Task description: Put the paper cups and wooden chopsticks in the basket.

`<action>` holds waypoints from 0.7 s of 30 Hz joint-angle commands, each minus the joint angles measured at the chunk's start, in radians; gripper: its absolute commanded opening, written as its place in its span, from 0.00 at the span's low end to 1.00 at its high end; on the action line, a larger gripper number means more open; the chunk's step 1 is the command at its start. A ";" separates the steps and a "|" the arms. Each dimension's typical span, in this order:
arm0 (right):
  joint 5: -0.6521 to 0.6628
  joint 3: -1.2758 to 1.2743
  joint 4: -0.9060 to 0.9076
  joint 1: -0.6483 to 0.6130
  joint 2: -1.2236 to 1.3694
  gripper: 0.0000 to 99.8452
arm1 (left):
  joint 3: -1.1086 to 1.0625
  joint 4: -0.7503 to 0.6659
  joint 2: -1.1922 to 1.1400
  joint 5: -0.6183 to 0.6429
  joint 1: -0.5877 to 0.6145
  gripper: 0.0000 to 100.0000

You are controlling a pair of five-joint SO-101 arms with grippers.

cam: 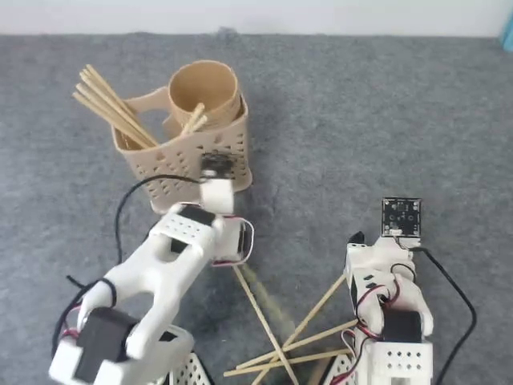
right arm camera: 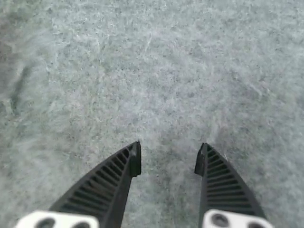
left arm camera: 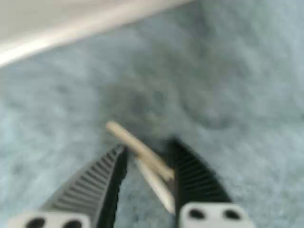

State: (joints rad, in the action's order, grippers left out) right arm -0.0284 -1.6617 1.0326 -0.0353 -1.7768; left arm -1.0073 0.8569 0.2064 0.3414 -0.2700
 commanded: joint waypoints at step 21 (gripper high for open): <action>0.014 -0.023 -0.001 0.053 -0.018 0.20 | -0.384 0.377 1.579 -0.210 -0.097 0.01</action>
State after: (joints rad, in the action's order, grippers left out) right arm -0.0284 -1.6617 1.0326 0.0031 -1.7768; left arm -1.3725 1.1807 1.5597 0.1404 -0.4005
